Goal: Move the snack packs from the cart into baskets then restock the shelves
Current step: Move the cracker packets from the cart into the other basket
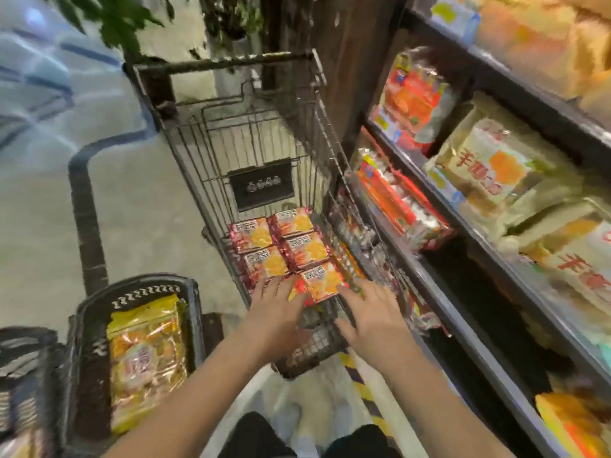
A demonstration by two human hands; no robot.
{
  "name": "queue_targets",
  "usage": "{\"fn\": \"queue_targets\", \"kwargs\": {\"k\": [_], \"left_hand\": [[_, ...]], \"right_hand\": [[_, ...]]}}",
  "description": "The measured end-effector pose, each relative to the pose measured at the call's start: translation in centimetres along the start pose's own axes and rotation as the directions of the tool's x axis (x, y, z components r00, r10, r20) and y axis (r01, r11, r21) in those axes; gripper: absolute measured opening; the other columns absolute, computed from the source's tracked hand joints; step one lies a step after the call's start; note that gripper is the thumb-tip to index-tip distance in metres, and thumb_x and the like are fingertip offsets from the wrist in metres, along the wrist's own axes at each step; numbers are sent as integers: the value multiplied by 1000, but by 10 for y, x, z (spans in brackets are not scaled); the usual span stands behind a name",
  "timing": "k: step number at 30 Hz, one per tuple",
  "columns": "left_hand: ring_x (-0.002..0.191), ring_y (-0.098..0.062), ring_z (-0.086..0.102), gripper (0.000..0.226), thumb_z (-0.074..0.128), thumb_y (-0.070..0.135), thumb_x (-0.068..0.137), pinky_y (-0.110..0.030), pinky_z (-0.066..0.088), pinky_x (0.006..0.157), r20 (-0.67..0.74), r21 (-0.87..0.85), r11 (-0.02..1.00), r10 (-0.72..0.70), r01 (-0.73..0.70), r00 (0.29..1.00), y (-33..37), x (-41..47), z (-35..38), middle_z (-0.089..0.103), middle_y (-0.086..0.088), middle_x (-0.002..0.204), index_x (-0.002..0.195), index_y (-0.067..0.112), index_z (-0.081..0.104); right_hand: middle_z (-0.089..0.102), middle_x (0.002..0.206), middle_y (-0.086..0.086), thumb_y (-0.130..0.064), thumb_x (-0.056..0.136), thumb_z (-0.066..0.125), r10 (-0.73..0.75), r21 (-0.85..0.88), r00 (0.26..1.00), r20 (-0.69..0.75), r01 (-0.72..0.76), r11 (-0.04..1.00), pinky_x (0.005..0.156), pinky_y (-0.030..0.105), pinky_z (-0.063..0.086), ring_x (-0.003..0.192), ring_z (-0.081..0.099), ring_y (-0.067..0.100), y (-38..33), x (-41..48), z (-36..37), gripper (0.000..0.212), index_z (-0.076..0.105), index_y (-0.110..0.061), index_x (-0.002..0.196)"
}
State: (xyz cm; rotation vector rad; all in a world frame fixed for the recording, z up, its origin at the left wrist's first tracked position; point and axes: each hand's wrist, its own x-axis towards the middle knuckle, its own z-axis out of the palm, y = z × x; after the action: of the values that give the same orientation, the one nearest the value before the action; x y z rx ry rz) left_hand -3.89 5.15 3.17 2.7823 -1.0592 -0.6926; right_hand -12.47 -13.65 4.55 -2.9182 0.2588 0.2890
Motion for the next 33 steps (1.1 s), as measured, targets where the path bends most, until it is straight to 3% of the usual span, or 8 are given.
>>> {"fn": "queue_targets", "kwargs": {"k": [3,9,12,17,21,28,33], "left_hand": [[158,-33,1,74,53,54,99,-54,-2,127,10,-55,994,-93,94,996,-6,7,1,6,-10,172,161,25,24],[157,-30,2,71,54,51,99,-56,2,127,45,-128,949,-283,286,958,-2,32,11,8,-7,171,159,25,26],[157,-31,6,69,53,50,100,-56,5,127,78,-158,911,-374,382,924,8,51,17,10,-9,171,158,26,25],[157,-34,7,69,51,45,101,-53,4,128,154,-159,867,-451,472,879,17,79,28,8,-10,171,160,22,22],[158,-36,2,72,51,44,101,-55,6,128,201,-161,836,-492,524,847,15,101,43,3,-11,172,161,22,17],[157,-37,2,80,53,40,103,-56,8,128,275,-148,809,-519,569,810,-14,145,91,-1,-15,171,164,22,5],[156,-39,10,85,58,37,102,-53,17,125,354,-278,684,-580,674,734,-38,170,147,3,-16,170,163,23,1]], "right_hand": [[57,140,12,-40,80,80,-74,-4,997,27,75,997,110,58,42,131,54,34,7,33,6,66,57,-25,141],[41,156,8,-44,94,63,-239,-1,955,177,243,970,122,48,19,146,32,28,29,93,18,63,43,-28,152],[26,163,4,-48,101,50,-265,-3,927,267,276,961,124,42,10,151,20,26,37,117,20,63,28,-31,158],[16,168,8,-47,103,45,-330,24,873,360,345,938,127,46,4,155,11,28,58,146,33,66,17,-30,161],[22,165,10,-40,104,44,-366,23,851,376,386,922,127,47,9,154,15,28,68,162,45,63,19,-26,161],[24,164,9,-41,103,47,-326,62,841,432,333,941,126,49,9,153,16,30,77,195,107,65,21,-26,160],[22,165,6,-38,100,53,-294,89,834,467,286,954,125,47,11,152,18,29,94,213,155,64,27,-30,159]]}}
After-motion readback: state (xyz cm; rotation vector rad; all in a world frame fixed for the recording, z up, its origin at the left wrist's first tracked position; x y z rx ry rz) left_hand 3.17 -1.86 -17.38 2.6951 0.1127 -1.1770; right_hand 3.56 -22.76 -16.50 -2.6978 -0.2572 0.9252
